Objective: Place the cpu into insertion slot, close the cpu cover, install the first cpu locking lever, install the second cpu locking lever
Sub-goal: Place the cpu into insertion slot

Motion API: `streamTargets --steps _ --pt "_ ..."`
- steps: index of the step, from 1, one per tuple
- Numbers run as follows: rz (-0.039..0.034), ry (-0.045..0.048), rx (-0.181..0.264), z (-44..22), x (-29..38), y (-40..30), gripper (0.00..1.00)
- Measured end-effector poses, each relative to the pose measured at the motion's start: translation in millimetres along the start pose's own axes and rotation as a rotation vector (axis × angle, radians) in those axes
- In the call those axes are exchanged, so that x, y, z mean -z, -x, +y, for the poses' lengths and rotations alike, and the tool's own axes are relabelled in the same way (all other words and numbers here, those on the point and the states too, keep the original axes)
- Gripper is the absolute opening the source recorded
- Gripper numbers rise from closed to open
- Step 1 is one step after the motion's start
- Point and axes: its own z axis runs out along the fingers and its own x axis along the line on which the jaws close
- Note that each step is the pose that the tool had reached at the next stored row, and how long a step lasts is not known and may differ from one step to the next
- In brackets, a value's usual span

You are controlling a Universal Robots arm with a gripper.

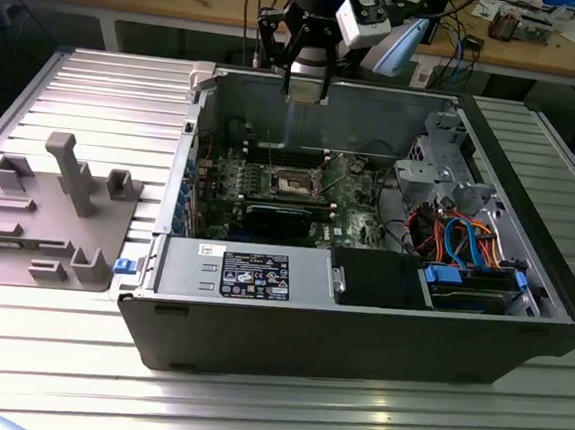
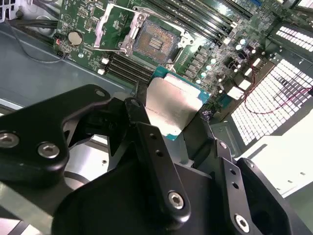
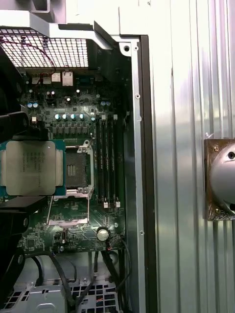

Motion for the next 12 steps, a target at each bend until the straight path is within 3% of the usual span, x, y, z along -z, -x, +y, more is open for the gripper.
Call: streamTargets --steps 8,12 --pt "-0.0074 0.0016 -0.083 0.0 -0.4 0.0 0.54" --pt "-0.0078 0.0017 -0.086 0.0 -0.4 0.0 0.54"
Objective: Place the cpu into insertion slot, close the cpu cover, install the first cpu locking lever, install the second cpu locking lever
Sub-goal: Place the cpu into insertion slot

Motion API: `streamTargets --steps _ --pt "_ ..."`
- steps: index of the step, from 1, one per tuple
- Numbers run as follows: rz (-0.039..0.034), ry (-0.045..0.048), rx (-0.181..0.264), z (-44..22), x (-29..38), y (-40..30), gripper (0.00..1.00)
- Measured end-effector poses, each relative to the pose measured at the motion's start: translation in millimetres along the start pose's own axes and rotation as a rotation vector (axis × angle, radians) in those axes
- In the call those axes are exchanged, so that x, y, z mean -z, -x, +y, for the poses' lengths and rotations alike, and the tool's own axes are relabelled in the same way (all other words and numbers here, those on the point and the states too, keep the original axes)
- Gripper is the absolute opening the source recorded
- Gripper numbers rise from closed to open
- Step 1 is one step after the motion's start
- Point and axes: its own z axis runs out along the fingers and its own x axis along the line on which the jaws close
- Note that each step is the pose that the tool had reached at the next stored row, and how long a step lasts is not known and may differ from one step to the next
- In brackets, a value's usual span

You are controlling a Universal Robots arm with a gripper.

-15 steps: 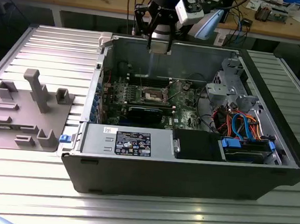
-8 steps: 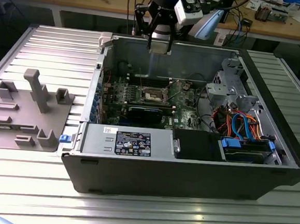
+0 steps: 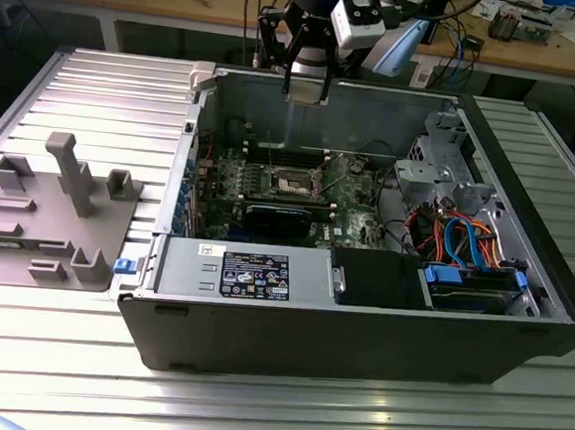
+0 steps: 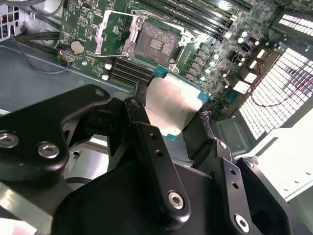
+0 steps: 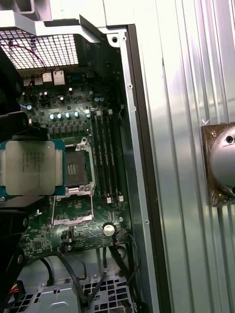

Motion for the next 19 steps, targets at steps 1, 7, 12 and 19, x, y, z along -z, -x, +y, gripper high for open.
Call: streamTargets --steps 1,7,12,19 --pt "0.0 0.0 0.0 0.0 0.0 0.0 0.54" --pt "-0.0003 0.0001 -0.003 0.0 0.0 0.0 0.54" --pt "-0.0016 0.0004 -0.019 0.0 0.0 0.0 0.54" --pt "-0.0057 0.0012 -0.064 0.0 -0.1 0.0 0.54"
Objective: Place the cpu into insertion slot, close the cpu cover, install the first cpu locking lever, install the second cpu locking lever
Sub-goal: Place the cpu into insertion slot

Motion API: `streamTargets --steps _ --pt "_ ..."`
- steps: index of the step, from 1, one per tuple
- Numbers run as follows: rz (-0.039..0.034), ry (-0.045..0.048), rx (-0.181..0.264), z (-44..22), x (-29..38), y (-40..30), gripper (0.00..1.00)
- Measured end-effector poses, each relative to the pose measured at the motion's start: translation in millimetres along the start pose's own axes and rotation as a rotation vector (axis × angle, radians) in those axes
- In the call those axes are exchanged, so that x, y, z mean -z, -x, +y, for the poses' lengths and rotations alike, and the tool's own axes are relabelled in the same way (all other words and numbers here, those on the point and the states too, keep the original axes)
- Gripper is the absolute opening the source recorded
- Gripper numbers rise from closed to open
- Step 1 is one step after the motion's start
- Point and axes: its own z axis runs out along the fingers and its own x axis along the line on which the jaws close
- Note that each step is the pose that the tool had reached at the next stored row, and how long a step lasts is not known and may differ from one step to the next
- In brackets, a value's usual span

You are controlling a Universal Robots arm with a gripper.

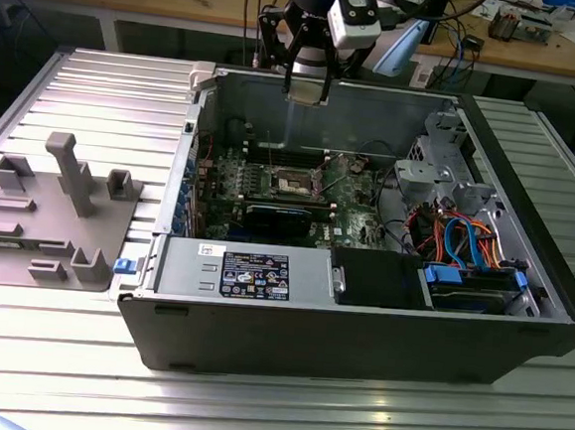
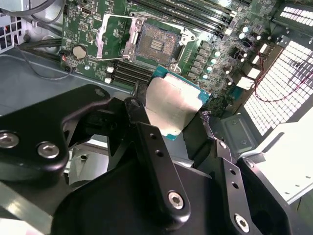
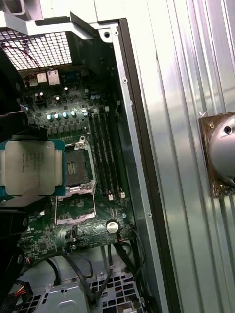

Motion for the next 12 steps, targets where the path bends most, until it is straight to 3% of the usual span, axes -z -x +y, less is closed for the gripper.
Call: streamTargets --steps 12 --pt "-0.0063 0.0013 -0.071 0.0 -0.2 0.0 0.54"
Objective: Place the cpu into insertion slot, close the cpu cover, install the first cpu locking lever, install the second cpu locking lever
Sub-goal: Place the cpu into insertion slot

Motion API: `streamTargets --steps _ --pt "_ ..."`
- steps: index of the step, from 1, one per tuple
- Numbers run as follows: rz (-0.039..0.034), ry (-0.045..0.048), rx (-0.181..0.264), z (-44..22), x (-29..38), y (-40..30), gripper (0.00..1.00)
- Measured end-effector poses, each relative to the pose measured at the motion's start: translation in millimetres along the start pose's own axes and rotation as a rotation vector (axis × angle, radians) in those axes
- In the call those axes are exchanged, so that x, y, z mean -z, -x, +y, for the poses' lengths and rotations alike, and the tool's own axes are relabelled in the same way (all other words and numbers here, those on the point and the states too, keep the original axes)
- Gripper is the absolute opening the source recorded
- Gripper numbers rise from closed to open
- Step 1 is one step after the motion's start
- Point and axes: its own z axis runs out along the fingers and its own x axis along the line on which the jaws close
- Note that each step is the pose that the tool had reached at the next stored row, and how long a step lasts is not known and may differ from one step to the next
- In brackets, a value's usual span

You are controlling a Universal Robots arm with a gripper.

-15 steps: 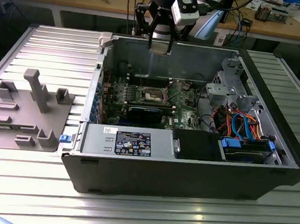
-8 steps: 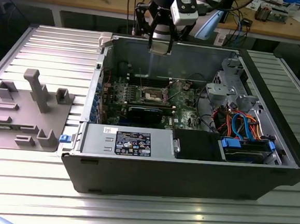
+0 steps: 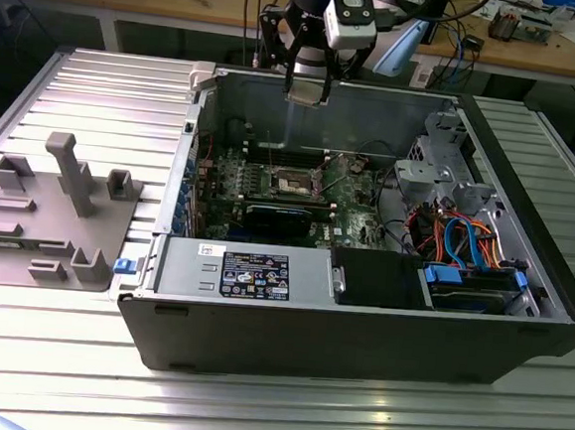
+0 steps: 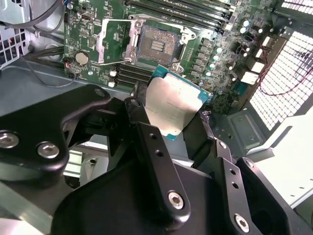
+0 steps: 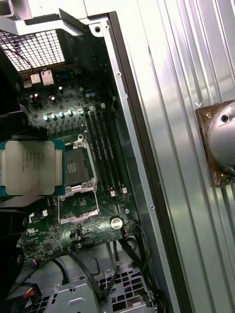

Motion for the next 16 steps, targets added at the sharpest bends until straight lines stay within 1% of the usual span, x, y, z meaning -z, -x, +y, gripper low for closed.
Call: streamTargets --steps 16 --pt "-0.0055 0.0011 -0.062 0.0 -0.3 0.0 0.54"
